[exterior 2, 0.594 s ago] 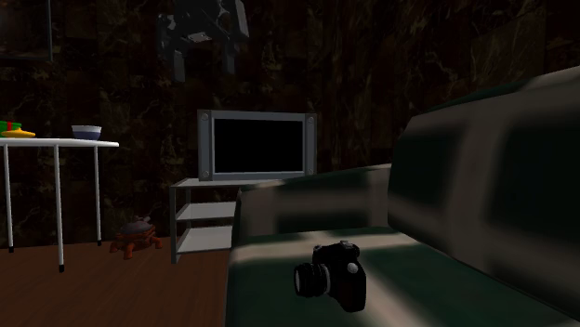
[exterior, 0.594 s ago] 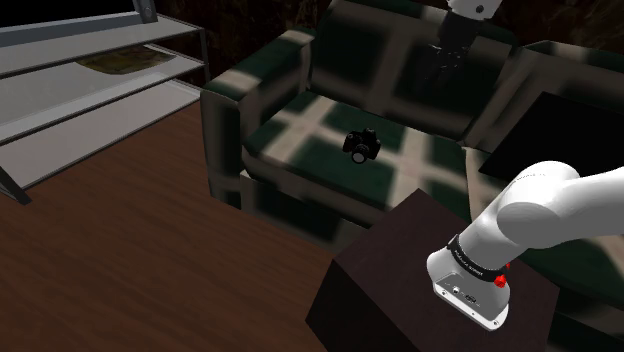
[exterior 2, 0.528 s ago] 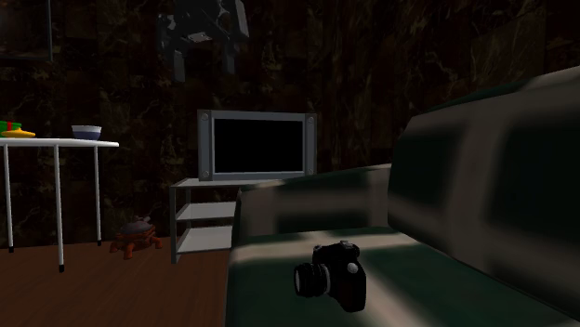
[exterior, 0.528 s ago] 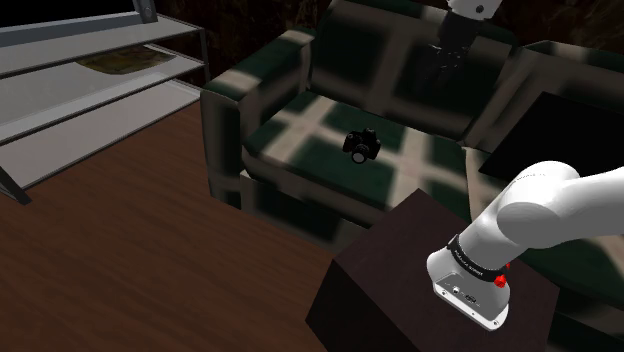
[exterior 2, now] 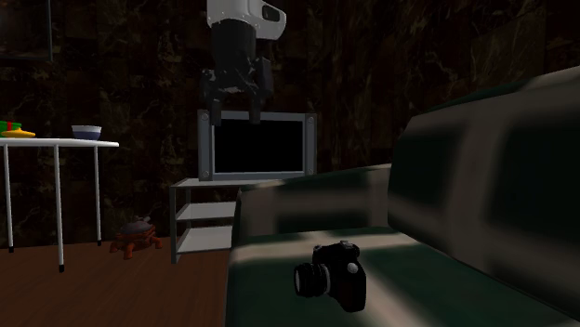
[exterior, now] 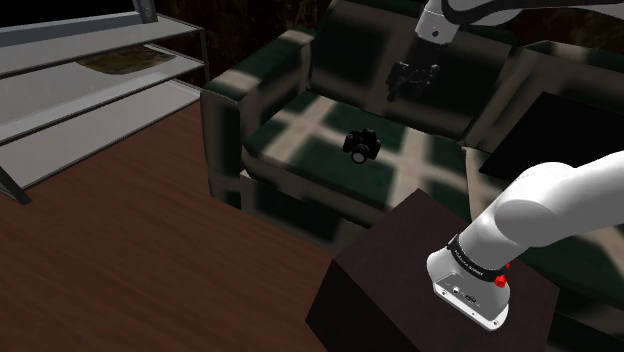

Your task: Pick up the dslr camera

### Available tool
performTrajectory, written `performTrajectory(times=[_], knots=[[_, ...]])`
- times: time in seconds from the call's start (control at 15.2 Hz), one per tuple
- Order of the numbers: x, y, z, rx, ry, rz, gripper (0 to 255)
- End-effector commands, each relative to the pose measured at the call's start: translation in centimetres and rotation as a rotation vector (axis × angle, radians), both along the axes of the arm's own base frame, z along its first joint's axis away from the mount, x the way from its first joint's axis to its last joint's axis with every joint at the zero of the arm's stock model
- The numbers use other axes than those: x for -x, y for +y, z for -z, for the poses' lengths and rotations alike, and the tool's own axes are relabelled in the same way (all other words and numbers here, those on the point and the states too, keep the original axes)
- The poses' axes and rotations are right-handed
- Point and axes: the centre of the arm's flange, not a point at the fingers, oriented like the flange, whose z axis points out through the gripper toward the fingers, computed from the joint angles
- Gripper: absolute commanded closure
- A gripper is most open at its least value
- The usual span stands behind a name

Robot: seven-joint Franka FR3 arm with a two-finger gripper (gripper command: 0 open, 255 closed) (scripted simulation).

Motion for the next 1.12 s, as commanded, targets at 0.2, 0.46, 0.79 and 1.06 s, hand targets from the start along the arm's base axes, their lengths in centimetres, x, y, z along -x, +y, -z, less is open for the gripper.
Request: performTrajectory(times=[0.2,0.46,0.79,1.06], knots=[[-3.8,-3.2,5.0,-0.036,0.014,0.146,0],[-6.5,-5.8,9.1,-0.064,0.027,0.262,0],[-9.4,-9.2,14.3,-0.1,0.042,0.406,0],[-11.2,-12.1,18.7,-0.129,0.055,0.521,0]])
